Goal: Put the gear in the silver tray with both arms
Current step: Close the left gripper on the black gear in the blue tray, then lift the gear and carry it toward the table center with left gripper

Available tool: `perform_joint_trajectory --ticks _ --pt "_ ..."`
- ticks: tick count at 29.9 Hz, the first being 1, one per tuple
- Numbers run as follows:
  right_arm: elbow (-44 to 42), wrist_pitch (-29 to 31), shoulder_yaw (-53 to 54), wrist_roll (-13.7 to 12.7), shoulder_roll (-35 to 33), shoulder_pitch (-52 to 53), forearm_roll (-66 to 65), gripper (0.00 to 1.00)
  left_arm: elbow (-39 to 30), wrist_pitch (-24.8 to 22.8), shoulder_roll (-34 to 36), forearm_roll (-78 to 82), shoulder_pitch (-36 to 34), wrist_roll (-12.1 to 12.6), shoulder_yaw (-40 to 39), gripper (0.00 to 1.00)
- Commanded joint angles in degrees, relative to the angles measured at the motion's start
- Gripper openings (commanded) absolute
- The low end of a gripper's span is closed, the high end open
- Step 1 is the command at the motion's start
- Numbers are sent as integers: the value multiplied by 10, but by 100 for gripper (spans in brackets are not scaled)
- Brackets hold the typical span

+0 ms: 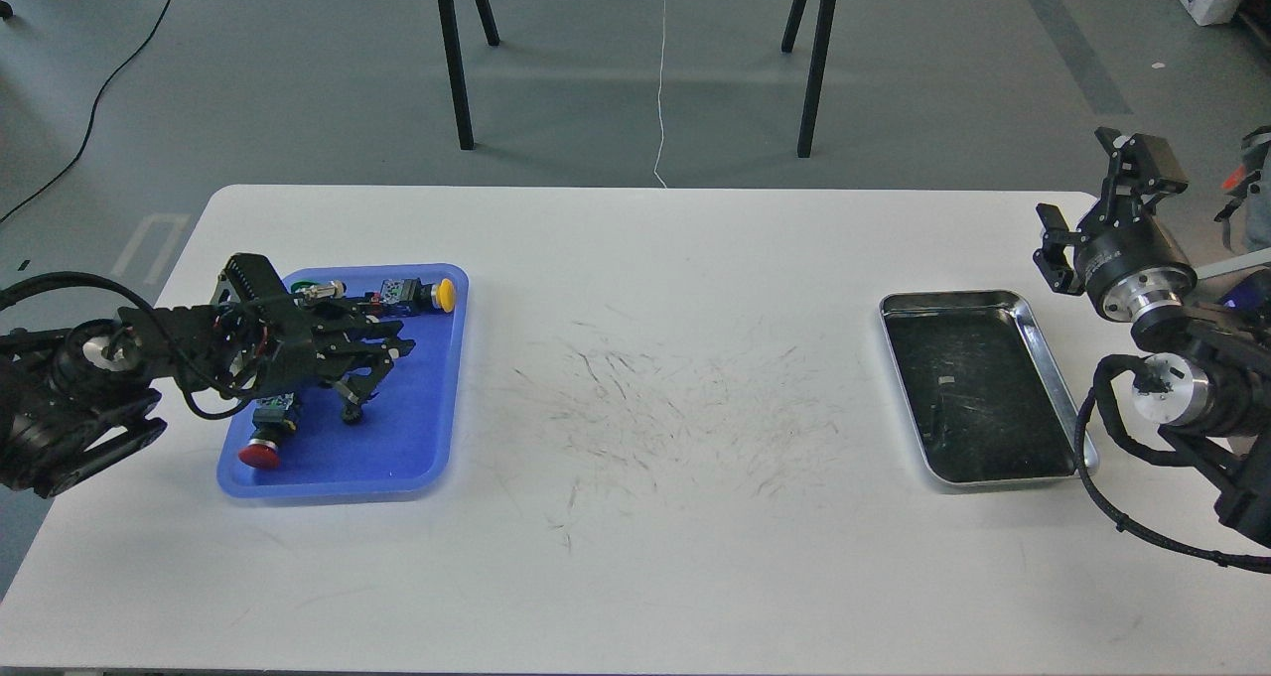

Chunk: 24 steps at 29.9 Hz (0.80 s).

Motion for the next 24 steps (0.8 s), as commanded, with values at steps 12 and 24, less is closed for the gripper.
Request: perform_joint_trajectory --ticks 12,24 --pt "-7 0 0 0 0 1 -1 99 -68 -13 -22 -147 -46 0 -8 17" --pt "-8 0 -2 0 -8 -4 -1 99 -102 -34 -81 -199 -62 0 -15 17"
